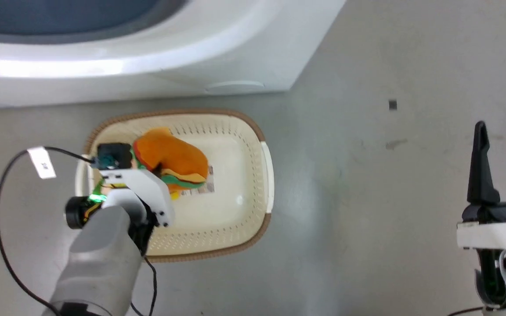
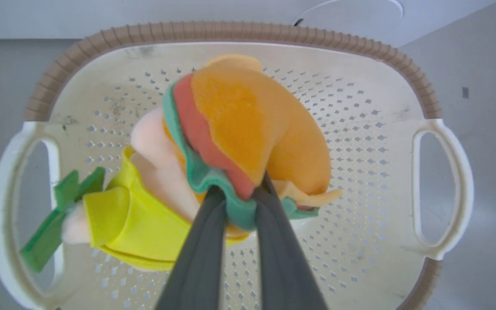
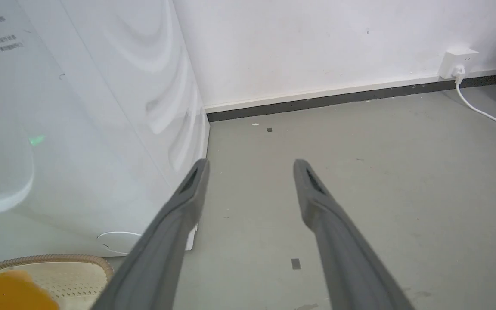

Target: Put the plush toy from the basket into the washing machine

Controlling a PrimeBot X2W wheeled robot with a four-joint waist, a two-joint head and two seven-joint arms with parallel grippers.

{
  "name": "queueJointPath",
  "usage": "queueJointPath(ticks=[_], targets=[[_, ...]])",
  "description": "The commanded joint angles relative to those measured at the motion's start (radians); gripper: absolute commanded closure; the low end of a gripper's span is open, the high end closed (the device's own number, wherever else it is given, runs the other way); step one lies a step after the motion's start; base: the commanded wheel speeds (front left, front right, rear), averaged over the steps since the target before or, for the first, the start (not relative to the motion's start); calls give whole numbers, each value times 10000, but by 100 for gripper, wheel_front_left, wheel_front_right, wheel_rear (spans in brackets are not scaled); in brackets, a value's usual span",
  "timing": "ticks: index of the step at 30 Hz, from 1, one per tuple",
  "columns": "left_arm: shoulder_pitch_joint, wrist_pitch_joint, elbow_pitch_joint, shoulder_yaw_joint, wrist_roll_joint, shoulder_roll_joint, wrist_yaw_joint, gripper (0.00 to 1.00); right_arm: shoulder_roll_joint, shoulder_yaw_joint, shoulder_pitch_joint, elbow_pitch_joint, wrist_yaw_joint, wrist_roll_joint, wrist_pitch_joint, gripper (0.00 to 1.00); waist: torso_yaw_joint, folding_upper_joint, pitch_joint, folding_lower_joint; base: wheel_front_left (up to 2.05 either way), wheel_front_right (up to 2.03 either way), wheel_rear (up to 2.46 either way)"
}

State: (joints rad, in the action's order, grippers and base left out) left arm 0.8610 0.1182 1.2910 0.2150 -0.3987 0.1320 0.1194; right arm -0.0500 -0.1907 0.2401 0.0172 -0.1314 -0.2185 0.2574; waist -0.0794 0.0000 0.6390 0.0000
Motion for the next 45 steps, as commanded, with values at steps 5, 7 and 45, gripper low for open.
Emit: queueJointPath(ticks=[5,7,45], targets=[[-647,850,-175,502,70,-279,106,100,-2,-66,-635,162,7,199,44,0,621,0,-1647,0,0,0,0],[-852,1043,-347,649,-5,-326,108,100,-2,-71,-796,190,7,220,44,0,686,0,-1961,0,0,0,0],[-871,1435,-6682,-1326,1253,460,-891,100,-2,241,-1076,38,7,164,44,0,420,0,-2094,0,0,0,0]])
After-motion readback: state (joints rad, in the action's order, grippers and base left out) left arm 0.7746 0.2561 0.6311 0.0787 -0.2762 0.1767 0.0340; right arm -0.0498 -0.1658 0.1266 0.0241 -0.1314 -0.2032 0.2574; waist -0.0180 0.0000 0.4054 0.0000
